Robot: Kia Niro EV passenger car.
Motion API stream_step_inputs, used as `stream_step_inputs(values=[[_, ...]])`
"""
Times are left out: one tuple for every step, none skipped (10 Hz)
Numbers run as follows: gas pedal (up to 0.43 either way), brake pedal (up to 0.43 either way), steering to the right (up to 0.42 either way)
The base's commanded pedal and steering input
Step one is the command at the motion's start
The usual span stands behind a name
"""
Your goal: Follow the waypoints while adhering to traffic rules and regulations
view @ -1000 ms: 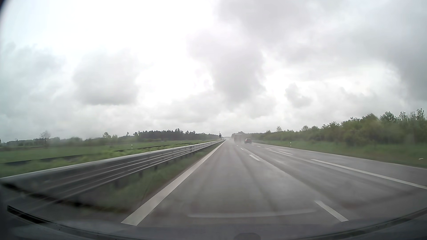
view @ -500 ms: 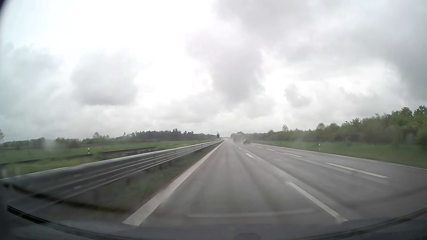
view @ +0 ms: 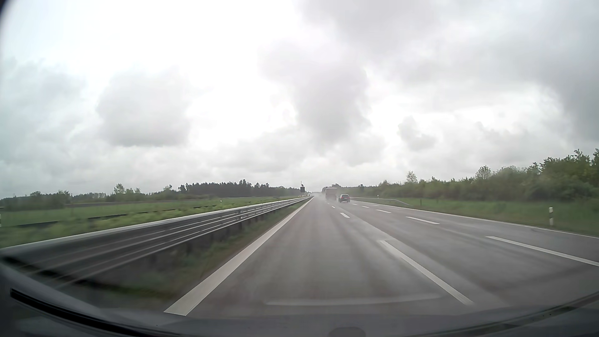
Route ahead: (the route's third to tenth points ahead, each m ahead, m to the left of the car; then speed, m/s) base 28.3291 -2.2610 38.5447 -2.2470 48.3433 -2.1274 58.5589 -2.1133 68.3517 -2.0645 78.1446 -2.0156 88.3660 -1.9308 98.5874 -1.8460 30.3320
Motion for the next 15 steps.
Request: stream_step_inputs(values=[[0.287, 0.000, 0.000], [0.287, 0.000, 0.000], [0.287, 0.000, 0.000], [0.287, 0.000, 0.000], [0.287, 0.000, 0.000], [0.287, 0.000, -0.001], [0.287, 0.000, -0.001], [0.287, 0.000, -0.001], [0.287, 0.000, -0.001], [0.287, 0.000, -0.001], [0.287, 0.000, -0.001], [0.287, 0.000, -0.002], [0.287, 0.000, -0.002], [0.287, 0.000, -0.002], [0.287, 0.000, -0.002]])
